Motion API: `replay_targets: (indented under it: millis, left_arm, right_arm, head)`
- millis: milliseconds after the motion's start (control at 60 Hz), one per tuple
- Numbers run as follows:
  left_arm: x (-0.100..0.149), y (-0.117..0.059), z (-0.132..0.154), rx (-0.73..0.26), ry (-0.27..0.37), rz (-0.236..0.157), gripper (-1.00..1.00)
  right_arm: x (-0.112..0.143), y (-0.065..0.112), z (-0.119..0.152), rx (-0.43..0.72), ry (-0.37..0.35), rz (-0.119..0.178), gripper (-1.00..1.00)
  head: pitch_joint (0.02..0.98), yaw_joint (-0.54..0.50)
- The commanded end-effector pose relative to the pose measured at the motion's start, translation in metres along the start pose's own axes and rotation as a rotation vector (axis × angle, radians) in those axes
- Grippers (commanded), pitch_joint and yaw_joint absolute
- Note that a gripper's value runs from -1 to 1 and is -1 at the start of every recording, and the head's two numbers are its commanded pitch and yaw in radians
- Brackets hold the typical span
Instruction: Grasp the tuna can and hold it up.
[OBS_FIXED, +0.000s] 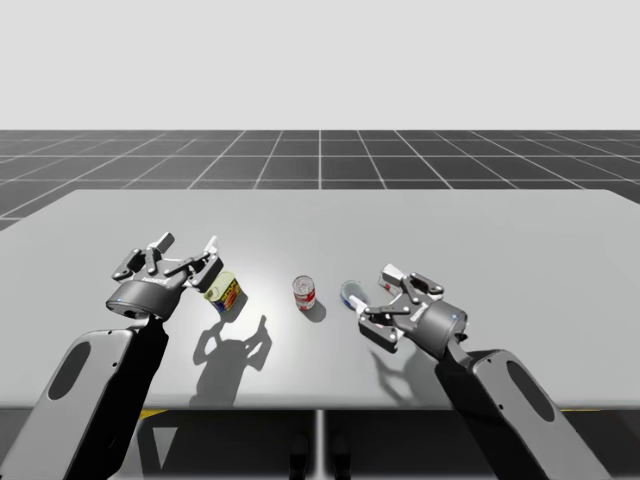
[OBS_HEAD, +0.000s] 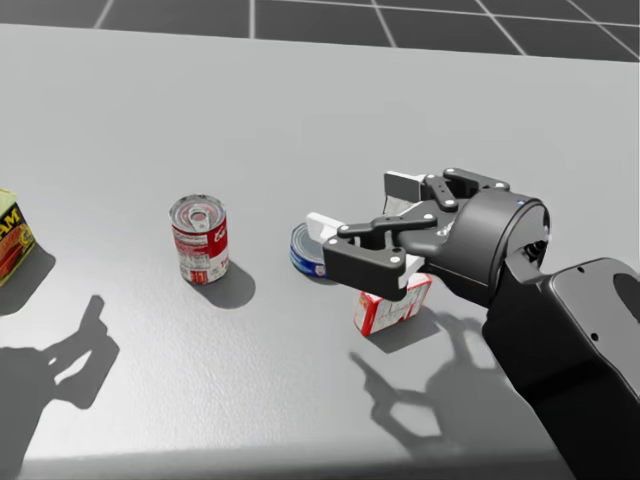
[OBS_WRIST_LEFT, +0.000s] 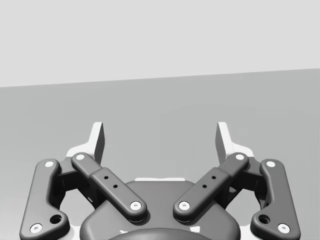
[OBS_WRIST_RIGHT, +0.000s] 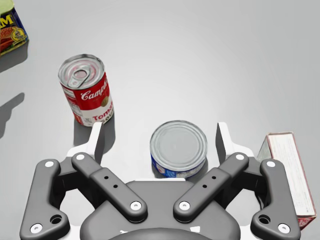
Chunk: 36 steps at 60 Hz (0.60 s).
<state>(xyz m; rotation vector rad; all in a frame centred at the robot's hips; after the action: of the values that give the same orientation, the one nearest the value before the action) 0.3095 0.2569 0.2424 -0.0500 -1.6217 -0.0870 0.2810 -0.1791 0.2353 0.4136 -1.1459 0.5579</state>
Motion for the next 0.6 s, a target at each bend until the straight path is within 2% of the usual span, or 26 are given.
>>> replay_targets:
  millis: [17, 483, 600]
  left_arm:
    - [0.000, 0.000, 0.000, 0.000, 0.000, 0.000, -1.00]
    - [0.000, 0.000, 0.000, -0.002, 0.003, 0.002, -1.00]
    - [0.000, 0.000, 0.000, -0.003, 0.004, 0.002, -1.00]
  right_arm:
    - [-0.020, -0.001, -0.020, 0.005, 0.217, 0.015, -1.00]
    - [-0.038, -0.011, -0.067, -0.032, 0.400, 0.004, -1.00]
    - [-0.041, -0.012, -0.076, -0.050, 0.436, 0.019, -1.00]
  head:
    - [0.822, -0.14]
    - [0.826, -0.13]
    - [0.826, -0.13]
